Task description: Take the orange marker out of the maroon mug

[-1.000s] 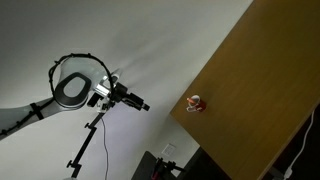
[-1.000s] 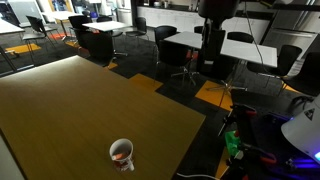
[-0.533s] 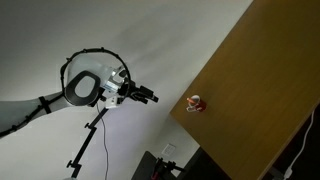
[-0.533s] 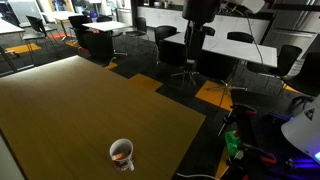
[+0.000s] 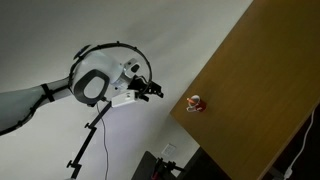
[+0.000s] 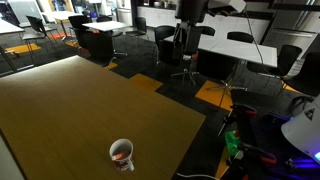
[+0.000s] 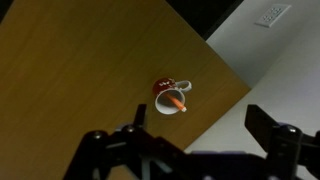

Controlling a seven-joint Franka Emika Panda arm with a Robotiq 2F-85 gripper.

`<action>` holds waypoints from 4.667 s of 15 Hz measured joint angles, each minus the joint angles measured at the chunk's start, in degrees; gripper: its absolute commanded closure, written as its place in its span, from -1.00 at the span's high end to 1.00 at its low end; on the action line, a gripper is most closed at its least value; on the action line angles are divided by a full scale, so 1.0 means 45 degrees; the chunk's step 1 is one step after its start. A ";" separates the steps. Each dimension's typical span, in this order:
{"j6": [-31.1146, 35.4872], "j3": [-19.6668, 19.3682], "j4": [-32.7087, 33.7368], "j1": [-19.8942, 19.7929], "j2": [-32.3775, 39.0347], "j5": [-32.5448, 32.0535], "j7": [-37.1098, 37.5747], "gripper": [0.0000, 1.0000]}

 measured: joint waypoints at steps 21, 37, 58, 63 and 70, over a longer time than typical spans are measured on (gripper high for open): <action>-0.2425 -0.0290 0.1336 0.0083 0.1340 0.5216 -0.9985 1.00; -0.4988 -0.0061 0.2477 -0.1107 0.4155 0.9905 -2.1081 1.00; -0.1480 0.0962 0.4475 -0.1097 0.9041 1.2111 -2.2680 1.00; -0.2274 0.1077 0.4939 -0.1104 0.9807 1.1012 -2.2543 1.00; -0.2416 0.1138 0.5006 -0.1116 0.9847 1.0884 -2.2546 1.00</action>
